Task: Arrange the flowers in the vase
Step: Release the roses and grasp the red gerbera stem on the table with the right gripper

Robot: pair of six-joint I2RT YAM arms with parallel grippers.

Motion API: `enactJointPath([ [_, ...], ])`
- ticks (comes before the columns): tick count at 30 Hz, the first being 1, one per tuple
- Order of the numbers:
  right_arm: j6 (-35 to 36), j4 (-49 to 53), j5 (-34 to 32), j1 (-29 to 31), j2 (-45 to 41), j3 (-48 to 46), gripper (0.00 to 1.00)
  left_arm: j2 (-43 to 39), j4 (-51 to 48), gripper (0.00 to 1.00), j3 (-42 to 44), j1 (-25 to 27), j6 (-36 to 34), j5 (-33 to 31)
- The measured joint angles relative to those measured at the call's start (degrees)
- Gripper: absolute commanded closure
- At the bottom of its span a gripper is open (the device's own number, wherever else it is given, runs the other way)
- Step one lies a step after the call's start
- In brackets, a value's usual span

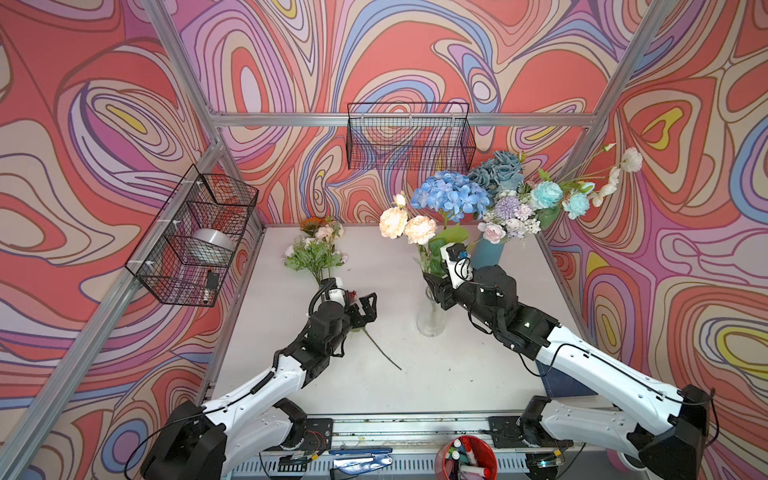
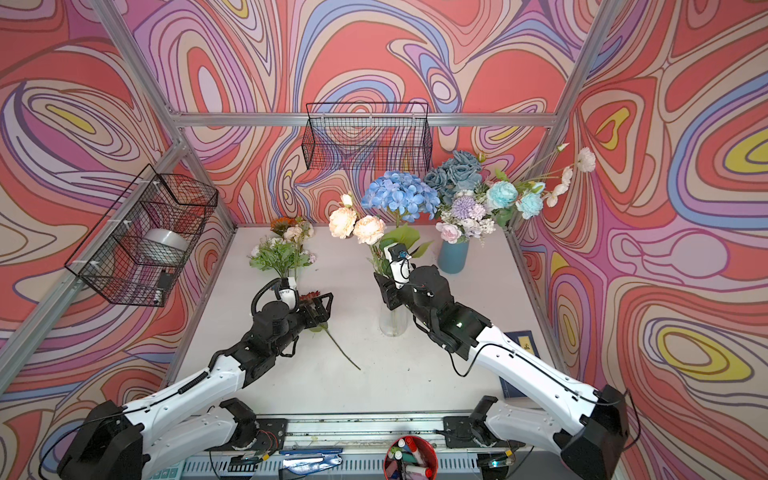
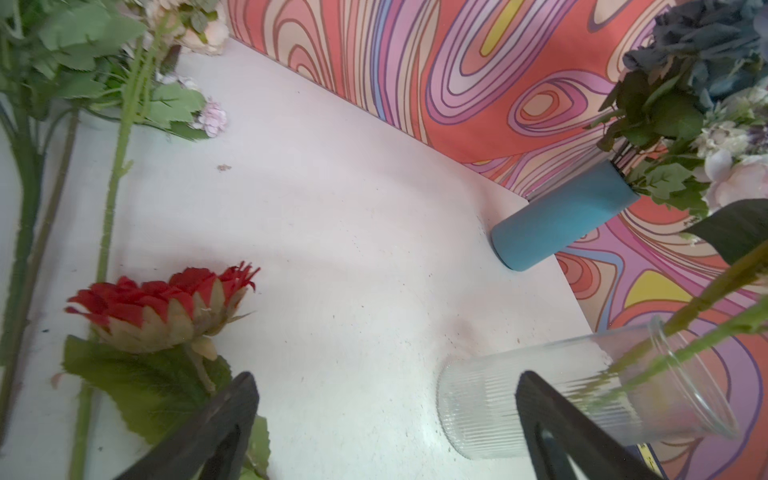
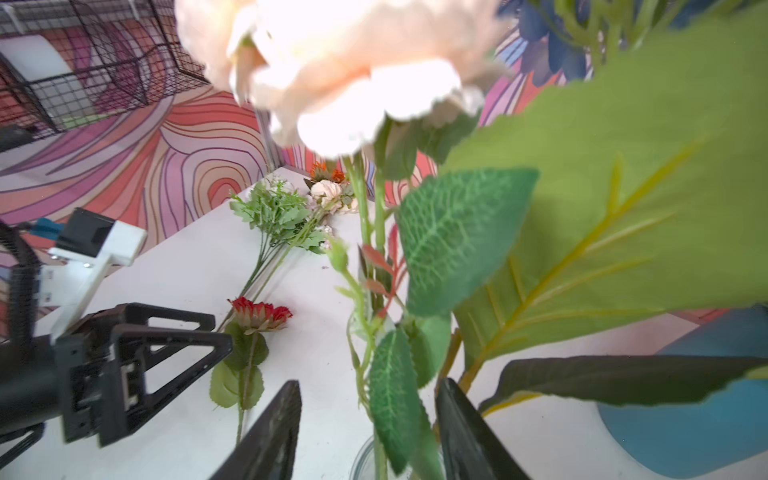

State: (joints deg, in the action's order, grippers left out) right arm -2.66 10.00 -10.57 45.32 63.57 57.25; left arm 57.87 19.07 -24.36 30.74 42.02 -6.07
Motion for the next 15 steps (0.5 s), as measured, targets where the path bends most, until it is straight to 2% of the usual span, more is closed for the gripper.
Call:
enactJointPath([
  [6, 0.0, 3.2, 0.9, 7.6, 4.7, 2.3, 0.45, -4.1, -1.9, 0.00, 1.0, -6.8, 1.3, 1.2],
  [15, -2.3, 2.9, 6.8, 12.5, 20.1, 8.0, 0.46, -13.5, -9.7, 0.00, 1.5, -14.7, 1.3, 1.4],
])
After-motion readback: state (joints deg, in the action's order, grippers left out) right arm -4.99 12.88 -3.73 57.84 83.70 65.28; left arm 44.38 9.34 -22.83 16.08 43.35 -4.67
